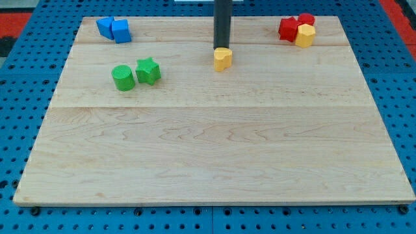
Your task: Slide the yellow heart towards right
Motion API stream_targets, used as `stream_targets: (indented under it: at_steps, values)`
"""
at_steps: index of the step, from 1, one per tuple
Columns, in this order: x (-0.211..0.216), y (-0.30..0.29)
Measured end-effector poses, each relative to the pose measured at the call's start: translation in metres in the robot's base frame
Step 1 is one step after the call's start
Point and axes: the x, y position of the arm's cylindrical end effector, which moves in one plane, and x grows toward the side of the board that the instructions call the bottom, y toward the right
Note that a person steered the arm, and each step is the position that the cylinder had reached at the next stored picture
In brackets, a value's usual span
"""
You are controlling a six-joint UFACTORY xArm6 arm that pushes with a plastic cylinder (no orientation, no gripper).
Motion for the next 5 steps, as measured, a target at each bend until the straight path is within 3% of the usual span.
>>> stream_targets:
  at_steps: [1,2,3,5]
  values:
    - [0.0,-0.047]
    - [0.015,-0.046]
    - [0.033,-0.028]
    - [0.03,0.057]
